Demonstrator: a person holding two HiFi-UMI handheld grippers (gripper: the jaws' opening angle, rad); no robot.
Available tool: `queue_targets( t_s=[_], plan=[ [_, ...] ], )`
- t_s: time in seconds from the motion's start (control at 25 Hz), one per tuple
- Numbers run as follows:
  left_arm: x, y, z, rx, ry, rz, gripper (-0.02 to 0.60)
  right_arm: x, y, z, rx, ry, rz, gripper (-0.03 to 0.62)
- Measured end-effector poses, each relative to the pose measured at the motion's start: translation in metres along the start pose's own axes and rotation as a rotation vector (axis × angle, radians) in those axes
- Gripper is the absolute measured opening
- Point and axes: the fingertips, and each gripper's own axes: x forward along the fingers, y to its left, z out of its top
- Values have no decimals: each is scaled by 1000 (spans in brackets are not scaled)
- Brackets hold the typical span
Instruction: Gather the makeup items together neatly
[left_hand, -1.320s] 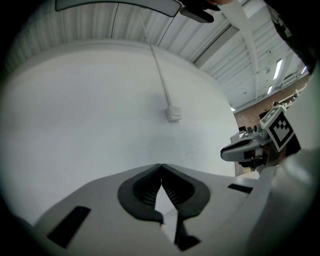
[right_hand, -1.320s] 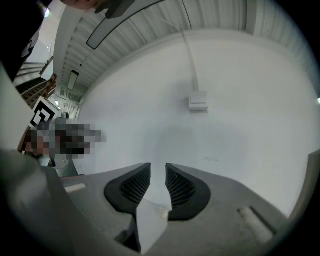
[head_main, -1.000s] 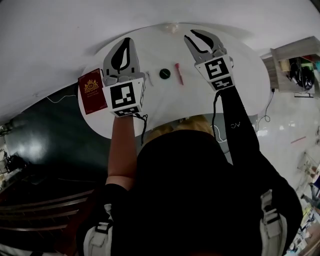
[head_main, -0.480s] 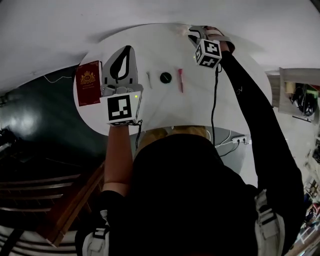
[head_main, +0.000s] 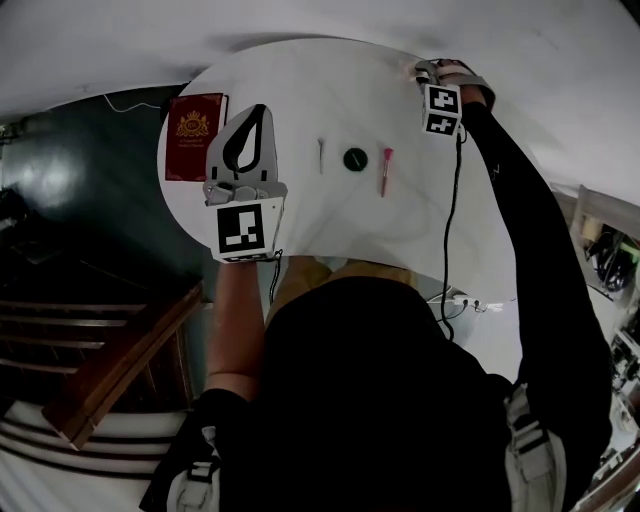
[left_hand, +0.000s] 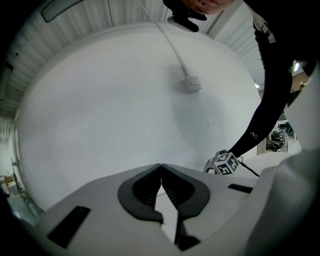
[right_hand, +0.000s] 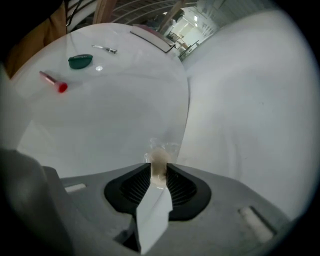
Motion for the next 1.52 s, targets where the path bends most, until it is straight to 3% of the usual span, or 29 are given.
queue_targets(
  t_s=[0.24, 0.4, 0.56, 0.72, 0.92, 1.08, 1.28, 1.52],
  plan=[
    [-5, 1, -2, 12, -10, -5, 9, 4, -8, 3, 10, 3, -18, 29],
    [-6, -1, -1, 31, -15, -29, 9, -32, -26, 7, 128, -41, -109, 26],
    [-2, -4, -1, 62, -7, -72, 9, -103, -45, 28, 464, -180, -221, 26],
    [3, -16, 20, 21, -86, -151, 9, -183, -42, 57, 834, -359, -325, 26],
    [5, -31, 45, 7, -164, -249, 9, -259, -25, 79, 1143, -477, -455, 26],
    [4, -46, 51, -8, -189, -309, 9, -302, -12, 77, 1293, -520, -561, 26],
    [4, -56, 52, 14, -196, -327, 9, -347, -2, 65, 1451, -585, -717, 26],
    [3, -70, 56, 15, -206, -346, 9, -355, 7, 59, 1442, -565, -736, 26]
  ],
)
